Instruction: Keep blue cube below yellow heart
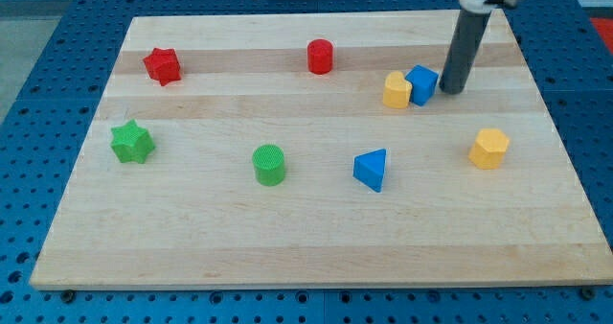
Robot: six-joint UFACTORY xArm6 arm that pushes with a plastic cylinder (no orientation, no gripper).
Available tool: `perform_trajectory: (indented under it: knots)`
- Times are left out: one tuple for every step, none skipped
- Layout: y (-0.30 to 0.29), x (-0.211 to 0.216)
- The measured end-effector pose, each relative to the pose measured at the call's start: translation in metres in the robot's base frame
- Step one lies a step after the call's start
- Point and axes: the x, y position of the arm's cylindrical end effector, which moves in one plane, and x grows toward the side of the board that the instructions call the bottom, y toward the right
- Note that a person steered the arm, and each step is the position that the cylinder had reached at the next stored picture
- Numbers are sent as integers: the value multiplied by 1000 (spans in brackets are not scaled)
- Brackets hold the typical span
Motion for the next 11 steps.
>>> perform_trajectory:
  knots:
    - [-1,-26]
    - [-38,-3]
    - [-56,34]
    - [-46,46]
    - [-5,48]
    - [-29,68]
    - [-90,82]
    - [-146,82]
    - [-151,82]
    - [-120,82]
    - [-111,82]
